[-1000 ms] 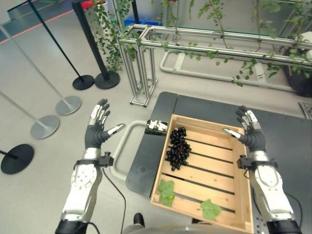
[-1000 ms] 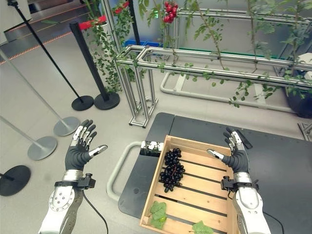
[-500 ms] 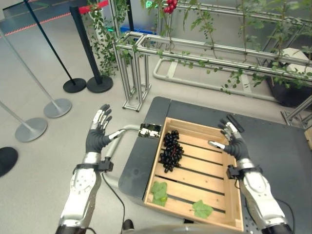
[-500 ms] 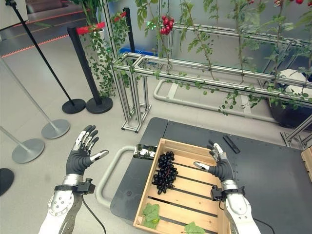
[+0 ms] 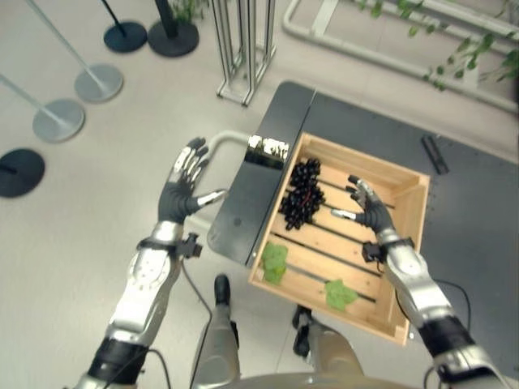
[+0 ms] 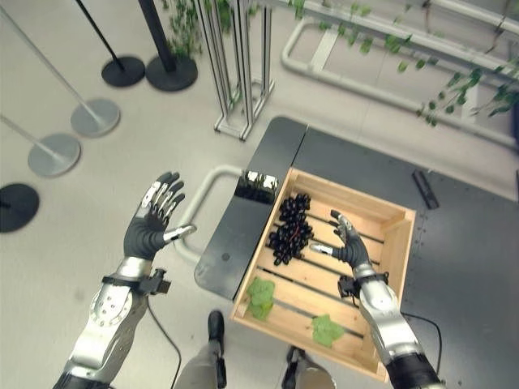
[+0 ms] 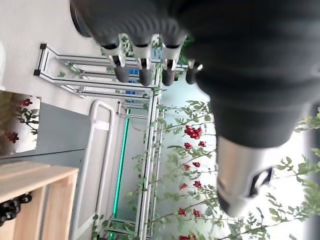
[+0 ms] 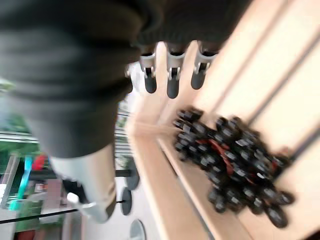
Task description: Pick up the fruits from the basket on one side to the basket on the other side
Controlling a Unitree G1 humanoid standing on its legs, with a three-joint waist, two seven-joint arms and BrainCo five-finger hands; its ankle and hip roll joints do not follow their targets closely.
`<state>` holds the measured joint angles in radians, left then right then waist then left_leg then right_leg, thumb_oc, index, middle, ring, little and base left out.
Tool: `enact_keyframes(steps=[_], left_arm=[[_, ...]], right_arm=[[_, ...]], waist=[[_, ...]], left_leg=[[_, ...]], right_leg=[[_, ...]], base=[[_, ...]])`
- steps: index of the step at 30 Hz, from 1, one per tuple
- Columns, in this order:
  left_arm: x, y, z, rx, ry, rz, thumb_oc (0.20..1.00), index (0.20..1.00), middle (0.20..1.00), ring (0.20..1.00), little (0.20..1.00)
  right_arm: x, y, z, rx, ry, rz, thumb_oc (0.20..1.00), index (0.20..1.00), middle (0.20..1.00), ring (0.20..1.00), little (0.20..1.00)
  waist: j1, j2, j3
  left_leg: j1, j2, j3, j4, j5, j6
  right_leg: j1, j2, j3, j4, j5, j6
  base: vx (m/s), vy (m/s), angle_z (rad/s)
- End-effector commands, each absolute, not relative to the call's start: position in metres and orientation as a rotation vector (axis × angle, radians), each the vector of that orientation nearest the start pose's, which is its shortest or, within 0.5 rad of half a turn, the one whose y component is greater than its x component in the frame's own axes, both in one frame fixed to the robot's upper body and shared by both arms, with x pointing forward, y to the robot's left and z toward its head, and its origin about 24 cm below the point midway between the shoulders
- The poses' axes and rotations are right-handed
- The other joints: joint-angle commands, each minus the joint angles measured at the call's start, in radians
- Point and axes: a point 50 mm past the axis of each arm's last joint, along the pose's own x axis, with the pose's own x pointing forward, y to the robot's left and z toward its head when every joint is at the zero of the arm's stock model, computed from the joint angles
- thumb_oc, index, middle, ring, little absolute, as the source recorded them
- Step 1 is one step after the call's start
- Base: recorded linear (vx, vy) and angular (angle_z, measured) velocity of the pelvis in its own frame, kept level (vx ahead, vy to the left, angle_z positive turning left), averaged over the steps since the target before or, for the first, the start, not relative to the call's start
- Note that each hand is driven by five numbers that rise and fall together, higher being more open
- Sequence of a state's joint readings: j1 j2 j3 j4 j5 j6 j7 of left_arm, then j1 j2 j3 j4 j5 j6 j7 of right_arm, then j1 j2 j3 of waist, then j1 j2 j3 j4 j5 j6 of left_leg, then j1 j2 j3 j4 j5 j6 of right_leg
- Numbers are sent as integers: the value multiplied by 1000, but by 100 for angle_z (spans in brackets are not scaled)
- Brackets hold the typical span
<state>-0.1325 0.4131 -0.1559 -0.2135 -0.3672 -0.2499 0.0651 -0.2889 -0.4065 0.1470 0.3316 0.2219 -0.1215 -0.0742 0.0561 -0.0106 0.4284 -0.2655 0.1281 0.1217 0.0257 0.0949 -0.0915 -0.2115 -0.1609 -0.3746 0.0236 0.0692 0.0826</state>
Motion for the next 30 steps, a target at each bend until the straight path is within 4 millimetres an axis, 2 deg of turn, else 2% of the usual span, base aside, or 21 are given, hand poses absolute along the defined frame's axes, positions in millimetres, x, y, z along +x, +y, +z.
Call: enact_keyframes(steps=[1,2,4,7,8,9,11,16,21,30], left_arm=[[249,160,177,-17,-686,-211,1000,1000,1000,1000,1000],[251,154,181,-18,-702,-221,1000,1000,1000,1000,1000],[252,151,183,-15,-710,-220,1000,1000,1000,1000,1000],[253,146,186,-24,-717,-223,1000,1000,1000,1000,1000],[254,146,186,-23,-718,-223,1000,1000,1000,1000,1000],[253,145,186,-25,-718,-220,1000,1000,1000,1000,1000],[253,146,186,-25,-719,-219,1000,1000,1000,1000,1000],[255,142,185,-30,-710,-203,1000,1000,1000,1000,1000],[258,135,192,-51,-736,-197,1000,1000,1000,1000,1000],[260,116,212,-60,-809,-245,1000,1000,1000,1000,1000]], right_arm=[[318,-193,87,-192,-145,15,1000,1000,1000,1000,1000],[327,-189,89,-178,-137,-6,1000,1000,1000,1000,1000],[332,-188,90,-174,-130,-17,1000,1000,1000,1000,1000],[349,-195,102,-190,-132,-102,1000,1000,1000,1000,1000],[350,-195,102,-190,-133,-102,1000,1000,1000,1000,1000],[358,-198,110,-196,-134,-145,1000,1000,1000,1000,1000],[359,-198,110,-196,-136,-145,1000,1000,1000,1000,1000],[376,-203,119,-196,-93,-220,1000,1000,1000,1000,1000],[400,-222,134,-259,25,-356,1000,1000,1000,1000,1000],[407,-237,142,-439,141,-405,1000,1000,1000,1000,1000]], waist=[[18,-25,11],[23,-24,39],[27,-23,53],[37,-19,92],[37,-19,92],[43,-18,92],[42,-18,92],[48,-18,92],[62,-14,92],[75,8,92]], left_leg=[[0,11,-31,65,-61,-18],[-23,11,-36,71,-57,-19],[-34,9,-39,72,-55,-19],[-72,3,-47,78,-49,-21],[-74,3,-47,79,-49,-21],[-98,0,-50,79,-47,-20],[-100,0,-50,80,-47,-20],[-140,-5,-54,76,-42,-18],[-174,-8,-61,59,-32,-20],[-220,-18,-79,54,-25,-15]], right_leg=[[-9,-62,-3,57,-50,80],[-31,-69,-9,65,-45,81],[-41,-72,-10,69,-42,82],[-70,-82,-16,71,-31,83],[-72,-82,-16,72,-31,83],[-96,-84,-21,74,-27,83],[-99,-85,-21,75,-27,83],[-138,-91,-27,82,-23,83],[-175,-93,-35,79,-15,86],[-214,-98,-49,86,-16,93]], base=[[-93,35,3],[-76,18,6],[-58,12,14],[-61,14,8],[-36,24,4],[0,0,0],[0,0,0],[-3,3,1],[-16,18,7],[-2,10,6]])
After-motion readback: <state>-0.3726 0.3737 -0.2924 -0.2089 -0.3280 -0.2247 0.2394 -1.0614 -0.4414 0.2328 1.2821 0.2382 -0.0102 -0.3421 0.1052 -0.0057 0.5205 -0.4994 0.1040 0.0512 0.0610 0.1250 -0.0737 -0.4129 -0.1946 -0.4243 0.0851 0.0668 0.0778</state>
